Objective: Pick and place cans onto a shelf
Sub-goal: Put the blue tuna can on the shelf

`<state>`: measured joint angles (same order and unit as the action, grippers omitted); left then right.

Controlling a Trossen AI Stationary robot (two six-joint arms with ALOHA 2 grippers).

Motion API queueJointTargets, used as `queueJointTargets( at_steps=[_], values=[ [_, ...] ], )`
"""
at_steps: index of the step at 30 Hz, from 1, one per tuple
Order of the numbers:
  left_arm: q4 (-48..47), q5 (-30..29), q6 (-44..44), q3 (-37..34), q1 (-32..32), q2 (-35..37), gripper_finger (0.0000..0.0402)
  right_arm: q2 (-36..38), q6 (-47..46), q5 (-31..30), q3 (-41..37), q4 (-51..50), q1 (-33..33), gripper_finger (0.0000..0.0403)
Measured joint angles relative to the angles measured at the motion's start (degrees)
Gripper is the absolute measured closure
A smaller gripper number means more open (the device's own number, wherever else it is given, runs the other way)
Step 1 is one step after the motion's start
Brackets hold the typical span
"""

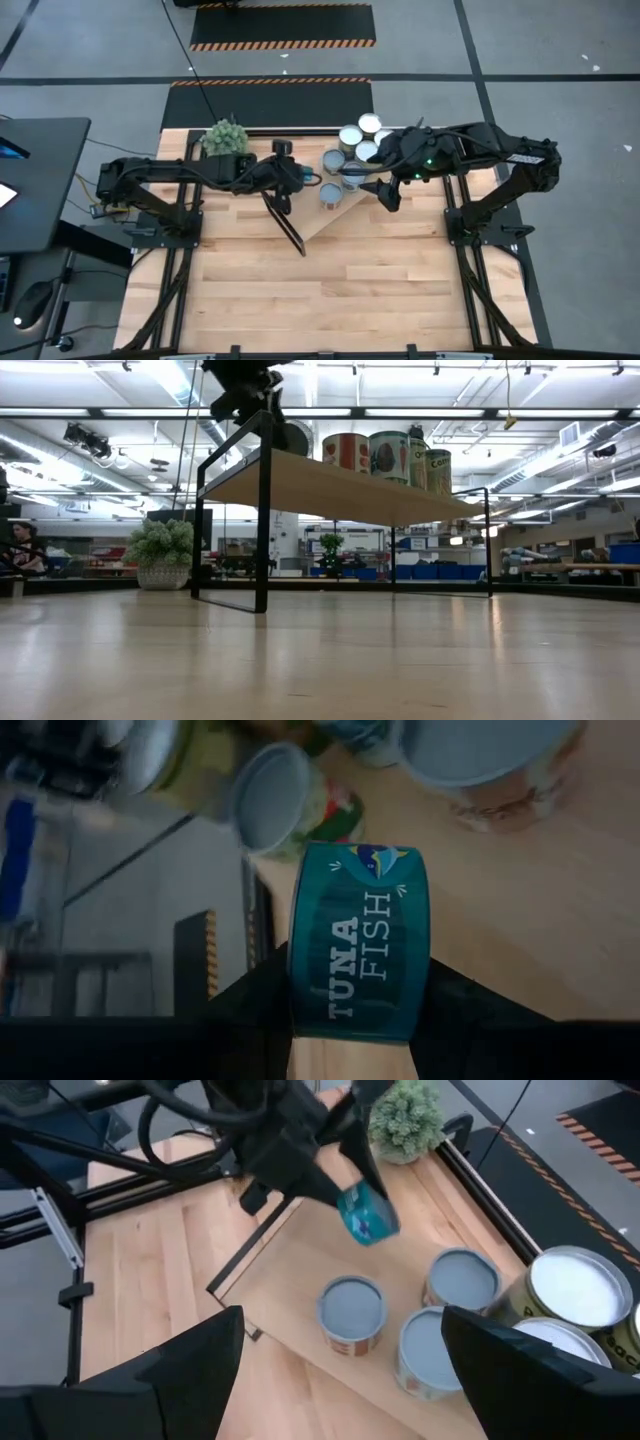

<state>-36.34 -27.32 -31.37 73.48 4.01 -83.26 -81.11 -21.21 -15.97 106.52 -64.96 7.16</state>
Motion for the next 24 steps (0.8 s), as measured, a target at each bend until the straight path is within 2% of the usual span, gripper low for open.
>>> queueJointTargets(
  at_steps=[3,9,13,24],
  values=[
    [-0.2,4.3,-1.8,0.0,2.2,-1.0,0.0246,-0.2,0.0,-0.6,0.0,0.7,0.1,0.0055],
    [3.3,5.4,-4.3,0.1,5.5,-2.1,0.0245,-0.4,-0.2,-0.6,0.0,2.7,0.1,0.0055],
    [2.6,10.0,-4.9,0.0,7.0,-3.5,0.0244,-0.4,-0.1,-0.7,0.0,3.8,0.1,0.0055],
    [2.4,10.1,-3.8,0.0,6.7,-6.0,0.0243,-0.4,-0.9,-1.0,0.0,3.9,0.3,0.0055]
  ],
)
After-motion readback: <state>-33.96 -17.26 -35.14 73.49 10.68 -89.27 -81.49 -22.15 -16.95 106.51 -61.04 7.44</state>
